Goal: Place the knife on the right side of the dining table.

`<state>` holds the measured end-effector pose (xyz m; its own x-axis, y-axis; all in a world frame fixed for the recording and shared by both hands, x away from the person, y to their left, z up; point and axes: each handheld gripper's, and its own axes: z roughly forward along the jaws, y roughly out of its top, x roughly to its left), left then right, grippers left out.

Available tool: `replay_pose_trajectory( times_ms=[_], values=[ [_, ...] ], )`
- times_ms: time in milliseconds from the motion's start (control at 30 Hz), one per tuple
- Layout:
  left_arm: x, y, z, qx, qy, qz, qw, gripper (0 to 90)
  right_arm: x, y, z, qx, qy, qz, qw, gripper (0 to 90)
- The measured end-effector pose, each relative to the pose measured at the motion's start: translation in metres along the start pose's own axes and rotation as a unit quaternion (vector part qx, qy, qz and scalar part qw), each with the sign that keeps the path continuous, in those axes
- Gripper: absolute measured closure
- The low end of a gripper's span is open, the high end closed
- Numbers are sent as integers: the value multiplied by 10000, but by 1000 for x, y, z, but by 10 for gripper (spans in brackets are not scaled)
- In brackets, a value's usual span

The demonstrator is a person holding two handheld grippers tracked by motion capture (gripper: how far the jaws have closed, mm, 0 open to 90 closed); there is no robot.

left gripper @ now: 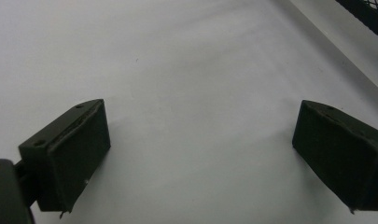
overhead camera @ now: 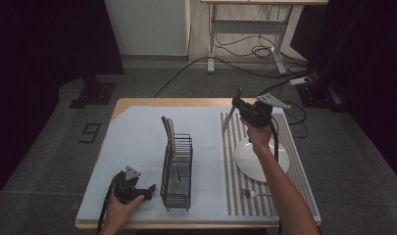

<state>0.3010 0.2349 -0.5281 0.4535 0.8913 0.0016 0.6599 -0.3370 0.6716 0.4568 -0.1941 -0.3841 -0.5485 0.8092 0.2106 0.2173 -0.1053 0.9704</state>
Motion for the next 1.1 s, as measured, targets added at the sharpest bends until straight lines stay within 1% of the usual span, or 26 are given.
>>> replay_pose_trajectory(
  times_ms=[67,233,333,400,433,467,500,667,833,967,1100],
  values=[
    [0,0,0,1,0,1,10000,37,-7,-3,5,5,-120,31,9999,841],
    [0,0,0,1,0,1,10000,37,-19,-10,15,62,-330,14,9994,841],
    [0,0,0,0,0,1,10000,37,-22,-12,18,66,-394,-7,9992,841],
    [0,0,0,1,0,0,10000,38,-26,-15,21,73,-478,-36,9988,840],
    [0,0,0,0,0,-1,10000,37,-30,-17,23,62,-531,12,9986,840],
    [0,0,0,0,0,-1,10000,37,-30,-17,23,62,-531,12,9986,840],
    [0,0,0,-1,4,-1,10000,37,-35,-19,24,64,-571,88,9983,840],
    [0,0,0,1,0,-1,10000,37,-40,-21,26,21,-627,181,9979,840],
    [0,0,0,1,0,-1,10000,37,-43,-22,27,-26,-665,189,9976,840],
    [0,0,0,1,1,0,10000,38,-45,-23,28,-60,-690,298,9972,840],
    [0,0,0,2,0,0,10000,37,-47,-24,28,-38,-719,299,9970,840]
  ],
)
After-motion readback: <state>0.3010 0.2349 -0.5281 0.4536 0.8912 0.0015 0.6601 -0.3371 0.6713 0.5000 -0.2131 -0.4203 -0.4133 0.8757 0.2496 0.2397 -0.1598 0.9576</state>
